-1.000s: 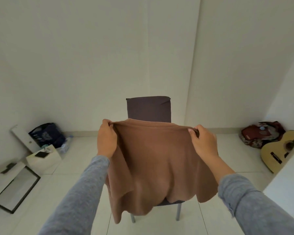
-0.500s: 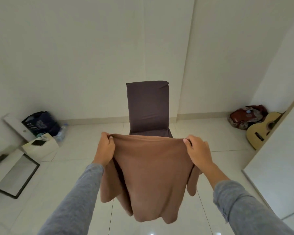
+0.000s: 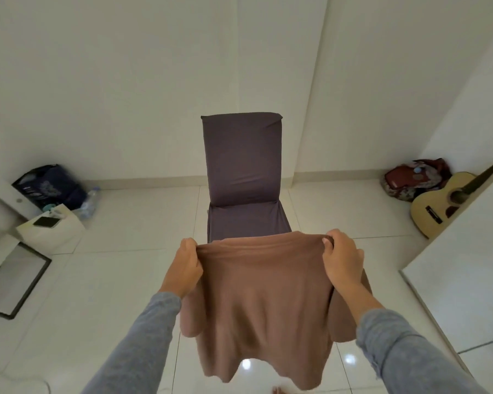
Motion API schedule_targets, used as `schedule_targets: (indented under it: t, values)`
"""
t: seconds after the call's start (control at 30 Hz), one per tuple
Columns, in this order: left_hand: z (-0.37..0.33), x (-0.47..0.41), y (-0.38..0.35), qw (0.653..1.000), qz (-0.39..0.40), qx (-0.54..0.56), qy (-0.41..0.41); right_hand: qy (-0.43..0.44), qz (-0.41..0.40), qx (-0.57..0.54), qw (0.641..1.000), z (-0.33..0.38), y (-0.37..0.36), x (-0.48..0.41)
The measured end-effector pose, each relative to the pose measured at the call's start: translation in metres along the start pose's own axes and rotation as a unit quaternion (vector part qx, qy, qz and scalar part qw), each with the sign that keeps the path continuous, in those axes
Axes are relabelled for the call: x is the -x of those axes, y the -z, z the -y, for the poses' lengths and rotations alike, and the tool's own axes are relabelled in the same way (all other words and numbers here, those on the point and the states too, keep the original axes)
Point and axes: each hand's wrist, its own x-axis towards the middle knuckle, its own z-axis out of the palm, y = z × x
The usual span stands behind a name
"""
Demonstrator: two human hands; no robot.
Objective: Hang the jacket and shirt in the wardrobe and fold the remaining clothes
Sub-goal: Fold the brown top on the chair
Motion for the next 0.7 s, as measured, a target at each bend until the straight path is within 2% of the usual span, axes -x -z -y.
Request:
schedule_targets:
  t: [0.2, 0.37, 0.7]
  values:
    - [0.018, -0.058, -0.034, 0.995, 0.013, -0.006, 0.094, -0.06, 0.06, -0.085, 0.993, -0.025, -0.053, -0.064]
    - [0.027, -0.101, -0.057, 0.991, -0.001, -0.027, 0.131, -0.077, 0.093, -0.127, 0.985, -0.039, -0.085, -0.112]
    - [0.043, -0.215, -0.083, 0.979, -0.063, 0.028, 0.192, -0.117, 0.093, -0.15, 0.977, -0.014, -0.16, -0.215]
